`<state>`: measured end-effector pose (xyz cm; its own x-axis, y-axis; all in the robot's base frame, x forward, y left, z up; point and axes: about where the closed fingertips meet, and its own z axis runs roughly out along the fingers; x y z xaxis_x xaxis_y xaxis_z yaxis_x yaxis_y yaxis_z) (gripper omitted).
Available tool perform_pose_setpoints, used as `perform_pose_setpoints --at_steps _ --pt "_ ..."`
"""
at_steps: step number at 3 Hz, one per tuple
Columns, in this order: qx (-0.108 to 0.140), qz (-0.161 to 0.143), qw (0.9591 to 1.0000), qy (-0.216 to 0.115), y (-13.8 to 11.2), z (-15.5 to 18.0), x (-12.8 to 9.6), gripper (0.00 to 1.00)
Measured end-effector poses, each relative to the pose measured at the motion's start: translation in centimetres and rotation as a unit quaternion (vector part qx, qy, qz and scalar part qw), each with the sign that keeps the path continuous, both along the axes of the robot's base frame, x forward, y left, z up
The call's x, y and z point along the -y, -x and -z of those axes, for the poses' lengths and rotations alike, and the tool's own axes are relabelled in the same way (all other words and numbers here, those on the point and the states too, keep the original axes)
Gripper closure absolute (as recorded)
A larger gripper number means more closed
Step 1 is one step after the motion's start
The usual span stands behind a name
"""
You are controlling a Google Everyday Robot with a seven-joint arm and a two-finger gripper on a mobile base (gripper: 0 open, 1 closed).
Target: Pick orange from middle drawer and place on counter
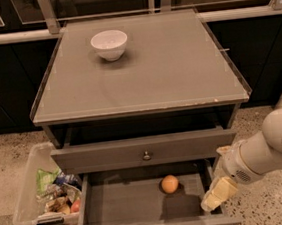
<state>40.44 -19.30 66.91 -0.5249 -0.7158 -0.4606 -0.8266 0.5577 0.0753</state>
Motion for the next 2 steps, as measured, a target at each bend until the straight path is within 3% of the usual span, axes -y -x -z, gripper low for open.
perform_pose_setpoints --at_steps 1,2 --pt "0.008 0.01 0.9997 -0.02 -2.1 4.0 -0.4 0.0" --pt "-0.007 -0.005 0.9993 -0.036 -3.8 8.8 -2.3 0.0"
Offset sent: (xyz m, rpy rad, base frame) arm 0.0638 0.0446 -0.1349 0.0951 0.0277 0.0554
